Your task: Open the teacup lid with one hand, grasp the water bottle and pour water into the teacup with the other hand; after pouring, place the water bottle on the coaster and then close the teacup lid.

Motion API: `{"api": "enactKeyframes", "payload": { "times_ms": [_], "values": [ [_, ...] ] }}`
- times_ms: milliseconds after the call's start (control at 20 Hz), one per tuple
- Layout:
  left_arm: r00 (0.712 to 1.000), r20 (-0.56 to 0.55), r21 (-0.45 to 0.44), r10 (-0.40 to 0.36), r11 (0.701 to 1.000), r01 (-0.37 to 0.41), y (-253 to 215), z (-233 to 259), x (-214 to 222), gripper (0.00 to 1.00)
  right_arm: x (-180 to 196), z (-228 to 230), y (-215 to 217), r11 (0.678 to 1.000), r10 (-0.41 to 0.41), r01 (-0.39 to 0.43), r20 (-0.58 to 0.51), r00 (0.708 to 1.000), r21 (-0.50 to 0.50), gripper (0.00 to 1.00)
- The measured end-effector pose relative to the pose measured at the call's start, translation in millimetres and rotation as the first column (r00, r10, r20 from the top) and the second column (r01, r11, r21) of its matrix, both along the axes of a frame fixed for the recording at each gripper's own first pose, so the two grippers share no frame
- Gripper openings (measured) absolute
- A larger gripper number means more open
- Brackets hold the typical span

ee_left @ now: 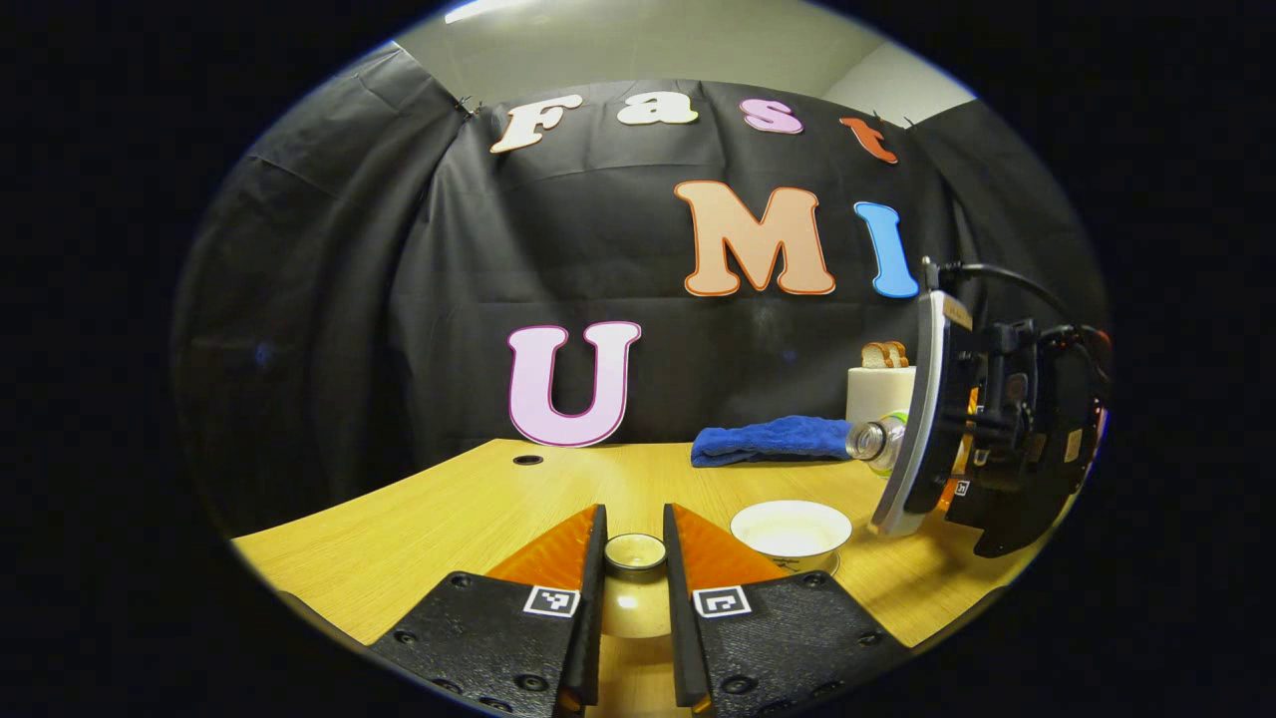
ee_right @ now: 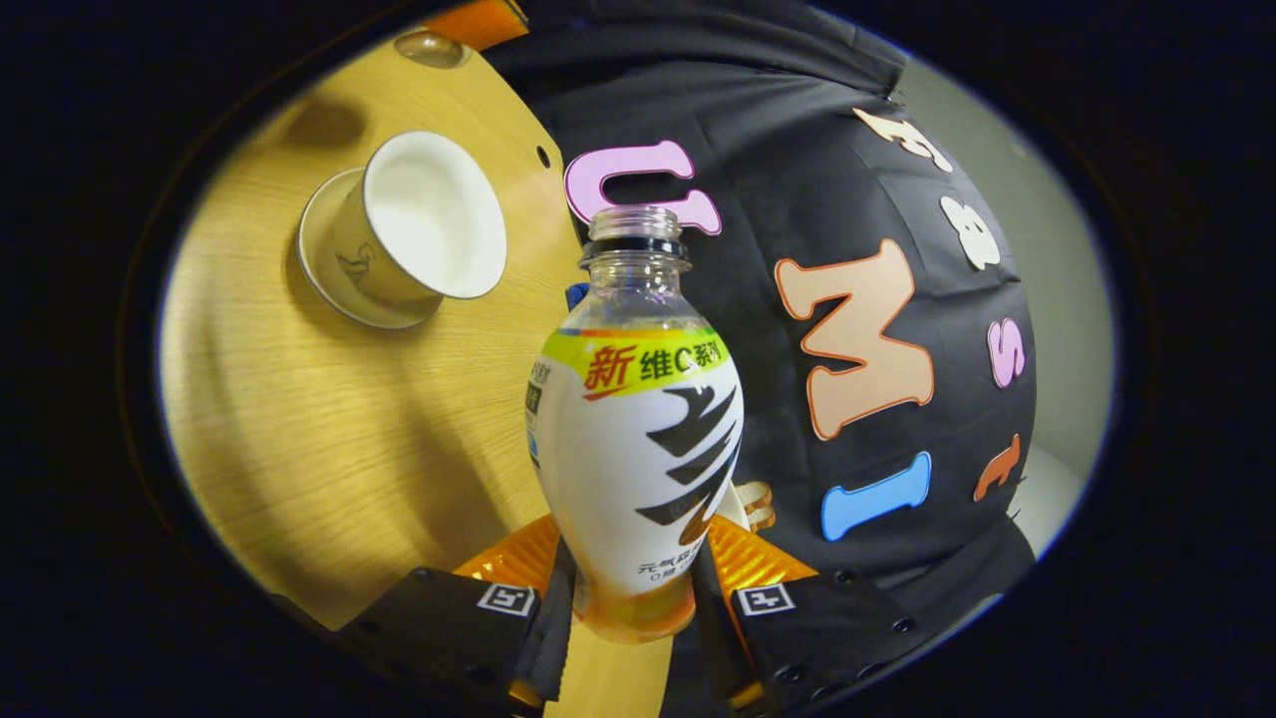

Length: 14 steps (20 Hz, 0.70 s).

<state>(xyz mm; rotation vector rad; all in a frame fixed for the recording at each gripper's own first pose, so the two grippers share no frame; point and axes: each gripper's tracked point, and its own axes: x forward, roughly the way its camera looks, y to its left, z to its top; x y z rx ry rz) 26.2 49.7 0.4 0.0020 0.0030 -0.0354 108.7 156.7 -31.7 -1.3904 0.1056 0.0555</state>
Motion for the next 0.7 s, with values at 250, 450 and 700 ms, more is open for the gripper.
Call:
{"api": "enactKeyframes", "payload": {
  "times_ms": [250,450,700],
  "values": [
    [1.0,-0.001,0.0,0.0,1.0,0.0,-0.4,0.6,-0.5,0.27,7.3,1.9,2.6,0.995,0.014,-0.009,0.042,0.999,-0.102,0.59],
    [1.0,-0.002,-0.001,0.0,1.0,0.0,-0.4,0.4,-0.5,0.27,2.7,6.2,10.2,0.979,0.05,-0.033,0.082,0.995,-0.2,0.59],
    [1.0,-0.003,-0.003,0.0,1.0,0.0,-0.6,0.5,0.0,0.27,2.4,11.4,22.6,0.953,0.098,-0.058,0.123,0.988,-0.297,0.57]
  ]
}}
